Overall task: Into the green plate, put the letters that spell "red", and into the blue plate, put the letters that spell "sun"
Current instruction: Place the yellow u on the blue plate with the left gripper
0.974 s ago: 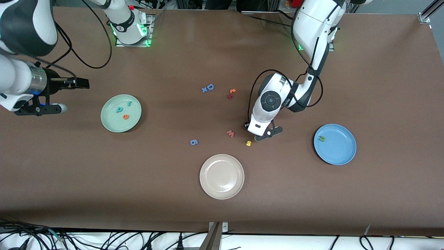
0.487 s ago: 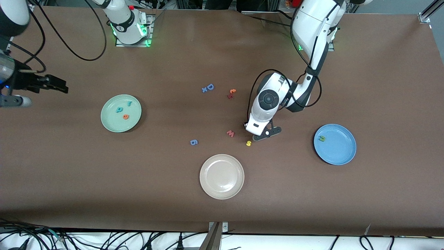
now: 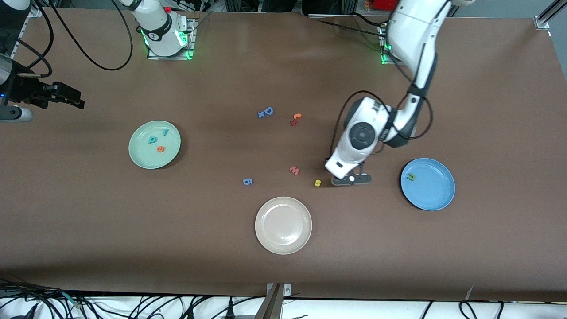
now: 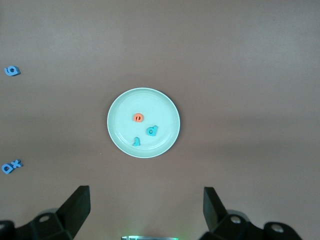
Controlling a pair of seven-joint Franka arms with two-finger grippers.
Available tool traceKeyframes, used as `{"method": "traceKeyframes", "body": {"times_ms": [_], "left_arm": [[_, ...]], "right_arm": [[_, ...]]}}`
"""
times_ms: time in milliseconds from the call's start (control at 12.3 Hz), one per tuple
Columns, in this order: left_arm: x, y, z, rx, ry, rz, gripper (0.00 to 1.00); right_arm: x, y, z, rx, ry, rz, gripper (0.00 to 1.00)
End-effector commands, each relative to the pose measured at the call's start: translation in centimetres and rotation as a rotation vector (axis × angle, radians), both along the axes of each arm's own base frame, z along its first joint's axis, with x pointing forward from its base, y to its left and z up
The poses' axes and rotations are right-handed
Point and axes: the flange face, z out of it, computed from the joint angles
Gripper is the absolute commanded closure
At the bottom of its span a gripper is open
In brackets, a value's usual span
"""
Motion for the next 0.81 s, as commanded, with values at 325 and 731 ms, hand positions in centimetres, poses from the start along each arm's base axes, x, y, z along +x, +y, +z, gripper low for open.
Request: {"method": "traceKeyframes", "body": {"times_ms": [325, 731], "left_arm": [[4.0, 19.6, 3.4, 0.002, 0.035, -0.456, 0.85], [4.1, 27.0, -0.9, 0.015, 0.028, -0.580, 0.82]], "right_arm": [[-0.1, -0.5, 1.0, 0.001, -0.020, -0.007, 0.00], [-0.1, -0.6, 1.3, -0.003, -0.022, -0.001, 0.00]]}}
